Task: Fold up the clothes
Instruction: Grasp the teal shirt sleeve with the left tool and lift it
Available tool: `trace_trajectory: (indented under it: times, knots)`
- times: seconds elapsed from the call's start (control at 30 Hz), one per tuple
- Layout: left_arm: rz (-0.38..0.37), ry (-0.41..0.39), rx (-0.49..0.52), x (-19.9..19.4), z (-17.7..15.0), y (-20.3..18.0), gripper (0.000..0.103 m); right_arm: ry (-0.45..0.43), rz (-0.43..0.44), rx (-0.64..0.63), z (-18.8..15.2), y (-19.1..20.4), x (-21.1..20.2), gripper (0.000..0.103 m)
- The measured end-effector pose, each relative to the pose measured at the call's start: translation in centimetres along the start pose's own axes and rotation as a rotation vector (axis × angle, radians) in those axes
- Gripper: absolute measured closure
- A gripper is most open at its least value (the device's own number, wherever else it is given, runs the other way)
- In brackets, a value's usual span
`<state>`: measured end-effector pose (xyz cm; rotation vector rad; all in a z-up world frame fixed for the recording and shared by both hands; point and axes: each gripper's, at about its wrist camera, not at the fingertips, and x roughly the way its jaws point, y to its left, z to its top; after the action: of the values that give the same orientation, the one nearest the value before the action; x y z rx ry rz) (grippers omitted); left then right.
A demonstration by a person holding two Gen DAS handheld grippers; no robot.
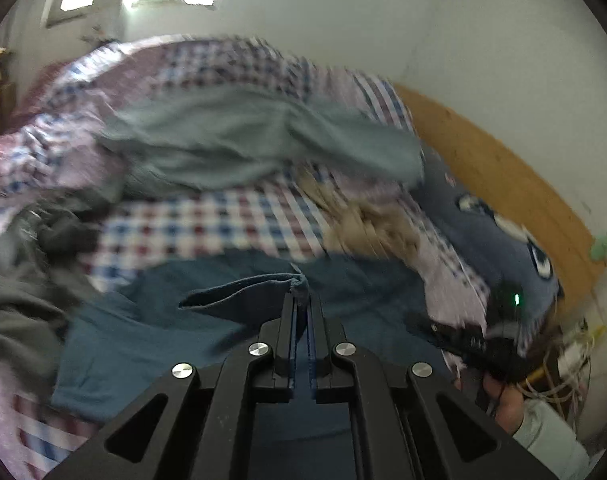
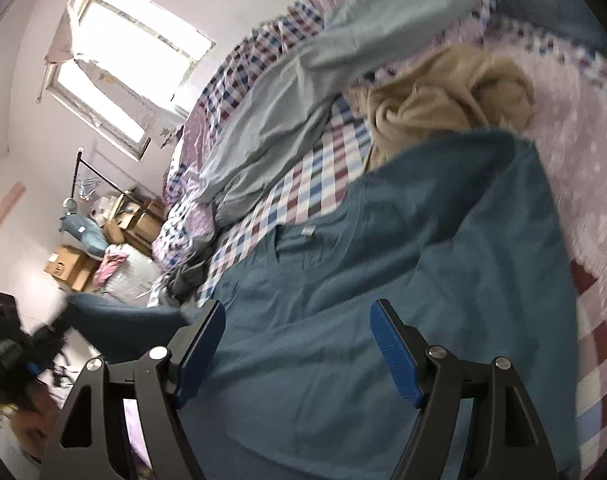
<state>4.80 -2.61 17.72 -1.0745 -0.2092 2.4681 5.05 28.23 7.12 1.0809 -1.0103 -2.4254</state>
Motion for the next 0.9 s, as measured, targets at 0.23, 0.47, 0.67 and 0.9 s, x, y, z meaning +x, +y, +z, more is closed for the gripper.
trace_trajectory:
  times: [0.23, 0.47, 0.67, 0.9]
  knots:
    - [-0.015, 0.106, 0.031, 4.5, -2.8, -3.0, 0.100, 0.211, 0.191, 0.158, -1.6, -1.4, 2.5, 0.024]
    - [0.017, 0.146, 0.236, 8.2, -9.4, -5.7, 0.100, 0.309, 0.142, 0.166, -2.5, -1.8, 5.3, 0.024]
    - [0.029, 0.179, 0.335, 11.7, -15.4, -6.5, 0.100, 0.314, 0.042, -0.059, -2.9, 1.3, 6.9, 0.024]
    - [-0.032, 0.102, 0.212, 11.0, -15.9, -4.8, 0.100, 0.272, -0.029, -0.385, -5.2, 6.7, 8.5, 0.024]
